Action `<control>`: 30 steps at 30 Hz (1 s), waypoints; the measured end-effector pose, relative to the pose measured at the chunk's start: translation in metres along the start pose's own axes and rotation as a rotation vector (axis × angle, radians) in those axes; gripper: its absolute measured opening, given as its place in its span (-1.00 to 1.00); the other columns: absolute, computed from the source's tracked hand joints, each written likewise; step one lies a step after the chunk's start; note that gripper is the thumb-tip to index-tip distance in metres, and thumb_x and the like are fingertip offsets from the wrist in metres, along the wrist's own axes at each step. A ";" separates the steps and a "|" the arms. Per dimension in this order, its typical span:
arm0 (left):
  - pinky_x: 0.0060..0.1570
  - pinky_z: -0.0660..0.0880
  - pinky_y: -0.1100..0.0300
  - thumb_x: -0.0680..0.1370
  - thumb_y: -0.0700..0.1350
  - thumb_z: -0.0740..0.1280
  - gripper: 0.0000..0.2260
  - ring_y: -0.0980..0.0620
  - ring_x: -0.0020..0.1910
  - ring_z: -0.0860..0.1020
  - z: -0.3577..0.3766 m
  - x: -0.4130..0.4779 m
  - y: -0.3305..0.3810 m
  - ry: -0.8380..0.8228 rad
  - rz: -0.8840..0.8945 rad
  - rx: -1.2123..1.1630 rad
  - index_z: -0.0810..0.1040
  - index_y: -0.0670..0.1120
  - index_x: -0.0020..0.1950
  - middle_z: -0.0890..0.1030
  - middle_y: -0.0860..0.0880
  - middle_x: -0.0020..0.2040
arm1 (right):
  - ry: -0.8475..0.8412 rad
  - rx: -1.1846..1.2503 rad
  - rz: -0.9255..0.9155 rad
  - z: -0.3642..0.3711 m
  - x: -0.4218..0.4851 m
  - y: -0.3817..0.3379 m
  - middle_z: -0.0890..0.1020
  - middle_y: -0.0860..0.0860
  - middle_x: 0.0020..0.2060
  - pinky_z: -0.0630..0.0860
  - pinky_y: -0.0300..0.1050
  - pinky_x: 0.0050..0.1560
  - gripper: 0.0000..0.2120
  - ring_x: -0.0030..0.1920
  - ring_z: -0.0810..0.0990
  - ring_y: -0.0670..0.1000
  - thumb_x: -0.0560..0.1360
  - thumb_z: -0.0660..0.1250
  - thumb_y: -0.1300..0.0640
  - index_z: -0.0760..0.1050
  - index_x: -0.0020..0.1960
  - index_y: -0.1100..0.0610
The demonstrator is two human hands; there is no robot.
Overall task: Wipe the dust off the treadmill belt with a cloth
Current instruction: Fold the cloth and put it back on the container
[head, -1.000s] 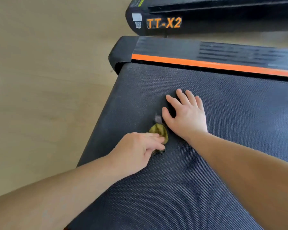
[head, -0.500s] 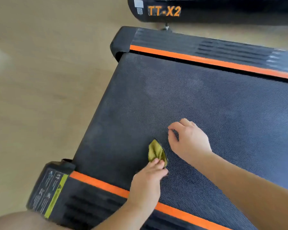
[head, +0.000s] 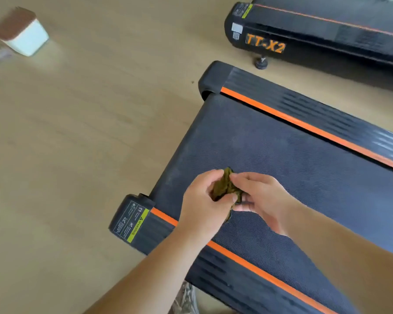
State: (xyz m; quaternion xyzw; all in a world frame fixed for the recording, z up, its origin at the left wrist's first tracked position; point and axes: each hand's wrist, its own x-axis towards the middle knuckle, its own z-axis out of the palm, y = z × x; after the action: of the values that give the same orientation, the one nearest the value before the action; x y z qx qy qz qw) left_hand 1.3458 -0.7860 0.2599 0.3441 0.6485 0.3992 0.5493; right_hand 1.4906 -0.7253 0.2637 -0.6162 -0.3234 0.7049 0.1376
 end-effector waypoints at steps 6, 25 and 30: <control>0.10 0.55 0.29 0.56 -0.12 0.44 -0.66 0.31 0.17 0.58 -0.082 -0.059 0.112 0.205 -0.155 -0.166 0.52 0.09 0.31 0.62 0.15 0.21 | -0.033 -0.140 -0.108 0.063 -0.093 -0.094 0.75 0.10 -0.09 0.66 -0.02 0.04 -0.88 -0.12 0.69 0.05 0.66 0.33 0.17 0.63 0.06 0.17; -0.14 0.52 0.02 0.34 -0.16 0.59 -0.77 -0.03 -0.24 0.60 -0.386 -0.119 0.313 0.215 -0.146 -0.125 0.56 -0.07 -0.13 0.66 -0.11 -0.20 | -0.106 -0.644 -0.540 0.317 -0.185 -0.315 0.68 -0.14 -0.20 0.47 -0.33 -0.18 -0.93 -0.22 0.58 -0.18 0.63 0.34 0.11 0.55 -0.04 0.00; -0.16 0.59 0.24 0.46 -0.23 0.51 -0.63 0.02 -0.08 0.68 -0.520 -0.070 0.358 0.289 -0.114 -0.172 0.58 0.09 0.19 0.68 -0.01 -0.03 | -0.110 -0.727 -0.575 0.432 -0.135 -0.390 0.64 0.07 -0.23 0.36 -0.30 -0.36 -0.86 -0.35 0.45 -0.10 0.69 0.20 0.12 0.51 0.02 -0.02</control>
State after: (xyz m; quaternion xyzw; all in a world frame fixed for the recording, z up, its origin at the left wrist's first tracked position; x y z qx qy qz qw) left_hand 0.8466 -0.7614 0.6520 0.1977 0.7026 0.4667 0.4995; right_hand 1.0239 -0.6350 0.6262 -0.4713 -0.7140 0.5108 0.0851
